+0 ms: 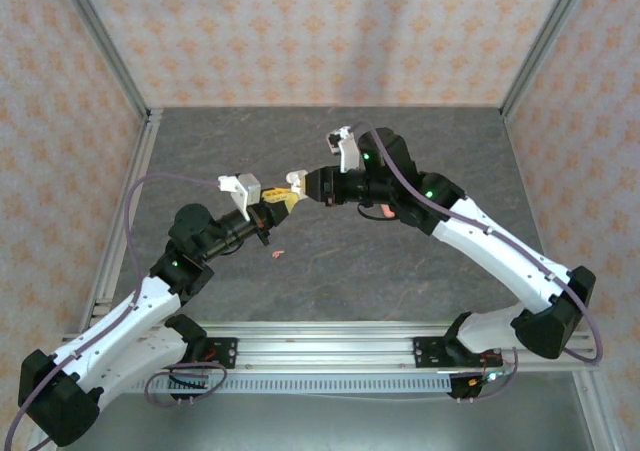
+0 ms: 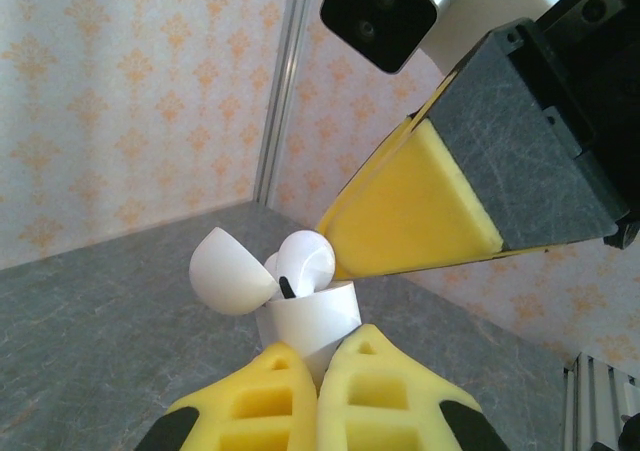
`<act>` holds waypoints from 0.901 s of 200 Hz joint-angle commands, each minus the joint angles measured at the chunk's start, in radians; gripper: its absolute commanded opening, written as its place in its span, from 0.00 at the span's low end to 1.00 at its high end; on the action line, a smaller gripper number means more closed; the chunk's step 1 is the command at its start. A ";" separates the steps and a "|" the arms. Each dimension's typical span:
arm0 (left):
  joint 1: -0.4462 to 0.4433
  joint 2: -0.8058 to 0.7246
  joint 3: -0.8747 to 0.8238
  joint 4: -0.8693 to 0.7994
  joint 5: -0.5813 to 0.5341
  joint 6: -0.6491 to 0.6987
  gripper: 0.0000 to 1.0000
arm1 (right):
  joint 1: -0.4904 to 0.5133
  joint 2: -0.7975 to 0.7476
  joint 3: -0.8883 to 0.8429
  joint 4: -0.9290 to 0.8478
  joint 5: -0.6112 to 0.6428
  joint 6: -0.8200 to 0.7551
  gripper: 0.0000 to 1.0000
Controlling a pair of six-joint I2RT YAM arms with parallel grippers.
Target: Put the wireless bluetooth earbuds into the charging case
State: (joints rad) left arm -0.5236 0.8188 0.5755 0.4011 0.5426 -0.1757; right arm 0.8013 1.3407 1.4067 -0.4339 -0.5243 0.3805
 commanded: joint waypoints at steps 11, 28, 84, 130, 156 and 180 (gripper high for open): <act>-0.005 -0.016 0.032 0.014 0.017 0.008 0.00 | -0.010 0.014 0.035 0.003 -0.016 -0.020 0.22; -0.005 -0.019 0.030 0.012 0.016 0.010 0.00 | -0.013 0.013 0.032 0.002 -0.018 -0.019 0.21; -0.005 -0.023 0.027 0.004 0.017 0.019 0.00 | -0.047 -0.030 0.044 -0.037 -0.036 -0.037 0.26; -0.004 -0.018 0.044 -0.007 0.038 0.030 0.00 | -0.107 -0.059 0.046 -0.043 -0.045 -0.028 0.34; -0.006 -0.008 0.058 -0.008 0.063 0.031 0.00 | -0.156 -0.036 0.043 -0.034 -0.059 0.018 0.38; -0.004 0.003 0.081 -0.024 0.089 0.040 0.00 | -0.200 0.015 0.046 -0.007 -0.130 0.075 0.39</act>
State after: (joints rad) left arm -0.5240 0.8188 0.6029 0.3748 0.5797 -0.1574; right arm 0.6346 1.3132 1.4235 -0.4698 -0.5804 0.3943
